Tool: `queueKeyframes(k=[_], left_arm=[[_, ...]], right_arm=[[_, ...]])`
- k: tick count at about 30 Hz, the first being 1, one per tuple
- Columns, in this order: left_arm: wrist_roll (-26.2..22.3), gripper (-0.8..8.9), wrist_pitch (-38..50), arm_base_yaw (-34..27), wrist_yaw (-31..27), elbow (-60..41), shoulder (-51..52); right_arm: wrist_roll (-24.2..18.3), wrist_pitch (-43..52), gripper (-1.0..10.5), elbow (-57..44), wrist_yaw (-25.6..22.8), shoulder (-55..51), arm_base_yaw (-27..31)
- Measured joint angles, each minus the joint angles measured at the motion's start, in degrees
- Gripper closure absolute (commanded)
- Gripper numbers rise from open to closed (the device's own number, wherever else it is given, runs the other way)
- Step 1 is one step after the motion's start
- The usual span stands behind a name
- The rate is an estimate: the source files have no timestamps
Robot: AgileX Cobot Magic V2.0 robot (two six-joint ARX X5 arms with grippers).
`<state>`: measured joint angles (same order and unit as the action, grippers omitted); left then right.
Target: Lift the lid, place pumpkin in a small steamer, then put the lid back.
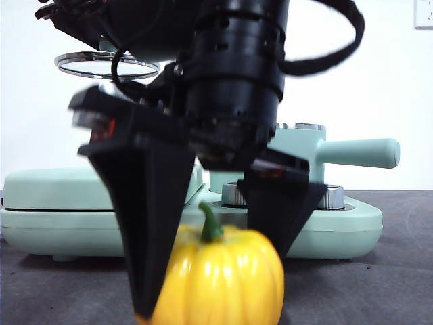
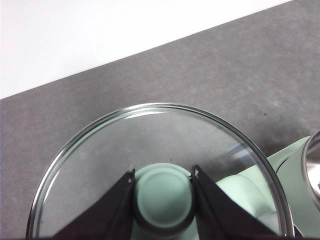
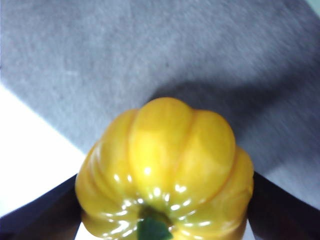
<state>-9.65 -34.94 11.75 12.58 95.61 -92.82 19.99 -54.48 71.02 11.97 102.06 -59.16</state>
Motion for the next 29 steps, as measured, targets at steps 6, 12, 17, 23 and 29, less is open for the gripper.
queueKeyframes(k=[6, 12, 17, 23, 29], left_arm=[[0.0, 7.94, 0.0, 0.0, 0.0, 0.0, 0.0], [0.0, 7.94, 0.0, -0.5, 0.0, 0.0, 0.0], [0.0, 7.94, 0.0, -0.6, 0.0, 0.0, 0.0], [0.0, 7.94, 0.0, -0.6, 0.0, 0.0, 0.0], [0.0, 7.94, 0.0, -0.6, 0.0, 0.0, 0.0]], right_arm=[[-2.4, -10.0, 6.5, 10.2, 0.0, 0.0, 2.8], [-6.1, -16.6, 6.5, 23.8, 0.0, 0.1, 10.8], [-7.8, -18.3, 6.5, 35.4, 0.0, 3.0, 19.7], [-9.8, -21.8, 6.5, 47.8, -0.1, 11.4, 28.3], [-10.9, -21.7, 6.5, 51.8, -0.2, 18.2, 31.9]])
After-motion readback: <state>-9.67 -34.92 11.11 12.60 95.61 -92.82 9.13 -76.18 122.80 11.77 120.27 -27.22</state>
